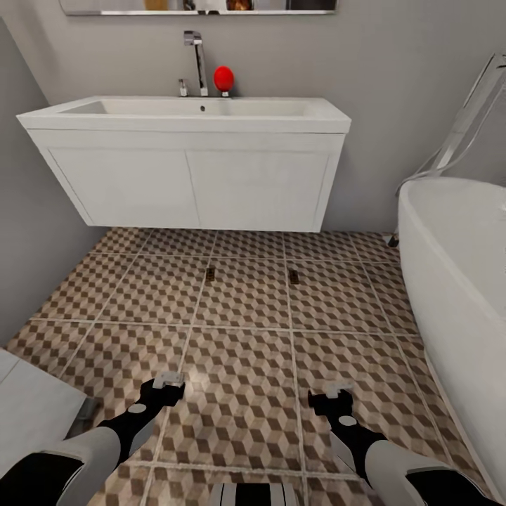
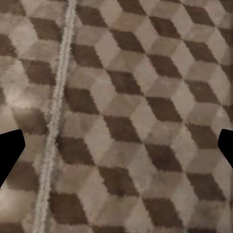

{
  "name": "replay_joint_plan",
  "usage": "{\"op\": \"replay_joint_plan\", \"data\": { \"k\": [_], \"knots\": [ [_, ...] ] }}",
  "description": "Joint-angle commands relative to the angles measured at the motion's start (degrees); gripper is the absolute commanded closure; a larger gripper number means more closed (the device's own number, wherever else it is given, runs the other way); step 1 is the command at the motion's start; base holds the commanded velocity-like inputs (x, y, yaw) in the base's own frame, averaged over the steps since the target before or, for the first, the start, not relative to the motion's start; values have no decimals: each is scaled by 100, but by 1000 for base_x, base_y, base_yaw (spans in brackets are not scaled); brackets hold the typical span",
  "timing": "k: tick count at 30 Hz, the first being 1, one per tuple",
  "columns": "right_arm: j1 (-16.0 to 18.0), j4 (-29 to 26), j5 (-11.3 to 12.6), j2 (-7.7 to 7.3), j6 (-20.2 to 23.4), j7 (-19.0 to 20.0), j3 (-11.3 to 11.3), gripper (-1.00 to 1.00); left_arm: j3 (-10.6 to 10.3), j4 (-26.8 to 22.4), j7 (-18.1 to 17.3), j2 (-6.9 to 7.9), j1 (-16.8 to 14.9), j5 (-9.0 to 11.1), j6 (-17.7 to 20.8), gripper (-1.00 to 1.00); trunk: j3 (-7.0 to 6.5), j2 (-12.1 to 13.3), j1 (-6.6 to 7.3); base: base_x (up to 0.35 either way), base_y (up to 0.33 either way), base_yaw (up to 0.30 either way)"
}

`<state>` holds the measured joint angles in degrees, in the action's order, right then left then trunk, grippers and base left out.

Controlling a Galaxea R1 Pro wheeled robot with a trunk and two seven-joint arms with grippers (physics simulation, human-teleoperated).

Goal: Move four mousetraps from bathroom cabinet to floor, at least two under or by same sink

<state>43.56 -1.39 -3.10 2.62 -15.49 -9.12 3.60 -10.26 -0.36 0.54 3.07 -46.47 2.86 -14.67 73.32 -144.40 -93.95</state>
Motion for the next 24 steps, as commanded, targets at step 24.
{"op": "replay_joint_plan", "data": {
  "k": [24],
  "knots": [
    [3,7,-35,8,29,-46,35,-100,-47,4,0,0,6,29,-17,-100,-528,31,63,0,0,0]
  ]
}}
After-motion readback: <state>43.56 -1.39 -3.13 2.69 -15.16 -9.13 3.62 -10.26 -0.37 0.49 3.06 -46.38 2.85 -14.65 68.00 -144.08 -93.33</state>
